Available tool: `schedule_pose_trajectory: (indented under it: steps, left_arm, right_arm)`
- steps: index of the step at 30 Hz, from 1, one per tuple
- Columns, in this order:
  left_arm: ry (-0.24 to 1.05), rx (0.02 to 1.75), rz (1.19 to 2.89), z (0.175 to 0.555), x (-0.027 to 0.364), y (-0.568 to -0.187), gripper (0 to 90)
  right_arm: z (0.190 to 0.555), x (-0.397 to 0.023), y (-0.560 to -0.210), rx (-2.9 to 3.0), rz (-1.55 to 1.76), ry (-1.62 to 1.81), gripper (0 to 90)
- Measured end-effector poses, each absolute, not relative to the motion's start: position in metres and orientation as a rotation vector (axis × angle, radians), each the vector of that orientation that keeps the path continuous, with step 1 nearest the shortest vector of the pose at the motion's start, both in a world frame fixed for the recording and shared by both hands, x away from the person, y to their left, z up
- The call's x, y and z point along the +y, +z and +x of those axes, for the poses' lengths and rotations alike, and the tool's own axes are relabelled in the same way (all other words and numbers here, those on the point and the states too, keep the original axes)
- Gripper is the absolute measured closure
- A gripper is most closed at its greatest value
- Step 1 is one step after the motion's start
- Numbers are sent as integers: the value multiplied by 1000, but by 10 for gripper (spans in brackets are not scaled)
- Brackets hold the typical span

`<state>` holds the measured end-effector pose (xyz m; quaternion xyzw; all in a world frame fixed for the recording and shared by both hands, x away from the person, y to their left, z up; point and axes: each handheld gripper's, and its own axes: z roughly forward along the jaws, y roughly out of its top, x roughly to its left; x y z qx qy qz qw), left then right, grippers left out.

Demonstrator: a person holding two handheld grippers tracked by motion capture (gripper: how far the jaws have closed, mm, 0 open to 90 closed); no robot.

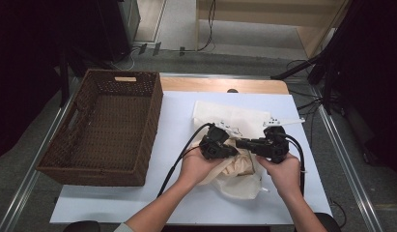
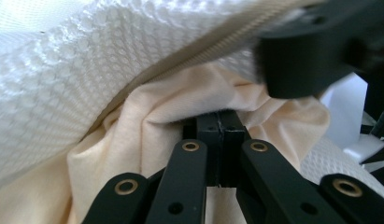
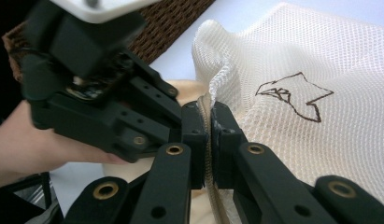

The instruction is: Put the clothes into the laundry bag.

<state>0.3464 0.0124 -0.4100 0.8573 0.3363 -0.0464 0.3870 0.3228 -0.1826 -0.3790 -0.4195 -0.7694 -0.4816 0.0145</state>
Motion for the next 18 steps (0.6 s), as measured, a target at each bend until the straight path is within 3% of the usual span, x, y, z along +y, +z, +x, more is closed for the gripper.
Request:
schedule_pose_trajectory:
  steps: [12, 17, 18]
  left_arm:
    - [-158, 854, 2185, 361, 8, -407, 900]
    - [-164, 820, 2187, 353, 20, -391, 778]
    - [-188, 794, 2172, 351, 25, -387, 716]
  right_arm:
    - [322, -186, -380, -2425, -1290, -1503, 865]
    - [324, -189, -383, -2409, -1291, -1508, 863]
    - [324, -190, -382, -2407, -1295, -1513, 862]
